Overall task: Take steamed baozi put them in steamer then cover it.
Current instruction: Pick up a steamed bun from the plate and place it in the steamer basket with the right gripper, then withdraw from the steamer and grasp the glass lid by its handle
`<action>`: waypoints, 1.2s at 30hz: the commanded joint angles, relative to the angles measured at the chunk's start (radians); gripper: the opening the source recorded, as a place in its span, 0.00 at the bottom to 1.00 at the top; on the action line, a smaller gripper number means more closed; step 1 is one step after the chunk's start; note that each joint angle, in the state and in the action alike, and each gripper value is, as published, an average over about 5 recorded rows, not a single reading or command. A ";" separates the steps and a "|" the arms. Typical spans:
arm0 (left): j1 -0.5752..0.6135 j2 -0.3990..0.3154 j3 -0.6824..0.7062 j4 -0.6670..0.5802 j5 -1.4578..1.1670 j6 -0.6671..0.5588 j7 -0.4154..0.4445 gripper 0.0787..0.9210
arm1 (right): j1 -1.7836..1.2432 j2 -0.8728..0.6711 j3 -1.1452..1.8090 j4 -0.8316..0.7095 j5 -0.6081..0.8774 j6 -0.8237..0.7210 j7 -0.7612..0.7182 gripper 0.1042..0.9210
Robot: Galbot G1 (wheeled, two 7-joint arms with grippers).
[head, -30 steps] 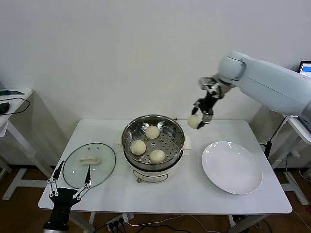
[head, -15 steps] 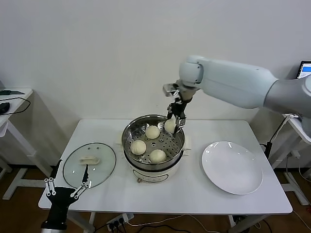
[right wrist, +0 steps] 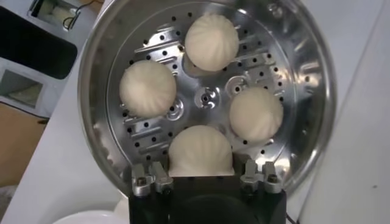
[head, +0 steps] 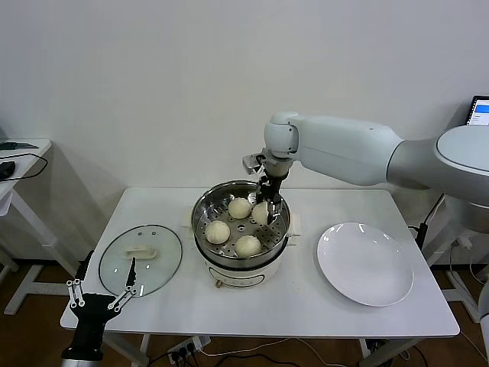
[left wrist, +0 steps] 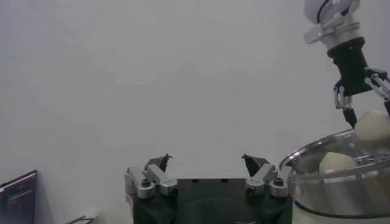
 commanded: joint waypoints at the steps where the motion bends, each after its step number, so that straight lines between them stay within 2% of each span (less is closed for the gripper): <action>1: 0.002 0.000 -0.003 0.000 -0.001 -0.001 0.000 0.88 | -0.032 0.019 -0.012 -0.006 -0.024 -0.004 0.010 0.69; 18: -0.008 -0.004 -0.004 0.004 -0.002 0.000 -0.002 0.88 | -0.063 0.014 -0.006 -0.023 -0.056 -0.003 0.019 0.72; 26: -0.011 -0.003 -0.012 0.005 -0.004 0.001 -0.005 0.88 | -0.056 0.004 0.007 -0.009 -0.069 -0.003 0.016 0.87; 36: -0.023 0.000 -0.005 0.010 0.002 0.006 -0.008 0.88 | 0.006 -0.129 0.157 0.148 -0.073 0.037 0.024 0.88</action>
